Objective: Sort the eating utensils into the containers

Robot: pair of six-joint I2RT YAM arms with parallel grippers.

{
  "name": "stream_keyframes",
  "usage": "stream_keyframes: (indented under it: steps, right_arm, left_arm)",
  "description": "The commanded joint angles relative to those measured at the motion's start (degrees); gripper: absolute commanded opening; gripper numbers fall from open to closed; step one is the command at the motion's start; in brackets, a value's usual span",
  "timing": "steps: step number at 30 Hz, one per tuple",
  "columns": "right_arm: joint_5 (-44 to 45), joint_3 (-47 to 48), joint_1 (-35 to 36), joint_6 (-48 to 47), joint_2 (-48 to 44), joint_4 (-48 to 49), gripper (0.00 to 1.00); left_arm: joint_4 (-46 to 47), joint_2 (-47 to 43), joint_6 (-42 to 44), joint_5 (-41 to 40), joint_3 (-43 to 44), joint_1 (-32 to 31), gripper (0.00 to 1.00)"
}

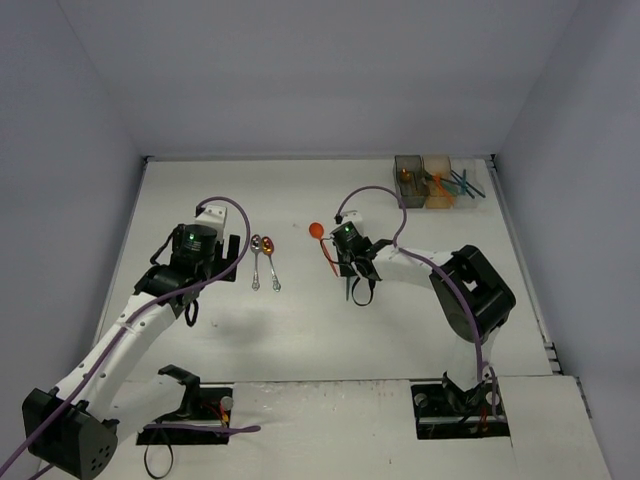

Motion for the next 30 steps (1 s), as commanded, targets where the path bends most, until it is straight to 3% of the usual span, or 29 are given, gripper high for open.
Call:
stream_keyframes:
  steps: [1,3,9,15,22,30]
  right_arm:
    - [3.6,0.2,0.0,-1.1,0.3,0.5,0.07]
    - [3.8,0.9,-0.2,-1.8,-0.2,0.4,0.0]
    - [4.5,6.8,-3.1,-9.4,-3.5,-1.6,0.0]
    - [4.5,15.8,-11.3,-19.7,-4.7,-6.5,0.0]
    - [1.5,27.6,-21.6,-28.9,1.6,-8.6,0.0]
    - [-2.0,38.6,-27.9,-31.3,10.9,-9.0,0.0]
  left_arm:
    - [1.7,-1.1,-0.7,-1.4,2.0,-0.3,0.82]
    - [1.7,-1.2,-0.8,-1.6,1.9,-0.4,0.83]
    - [1.4,-1.1,-0.4,-2.5,2.0,-0.3,0.87]
    - [1.3,-1.2,-0.2,-3.5,1.9,-0.3,0.9]
    - [1.4,-0.8,-0.1,-4.2,1.6,-0.3,0.96]
    - [1.4,0.2,0.4,-3.4,1.2,-0.4,0.98]
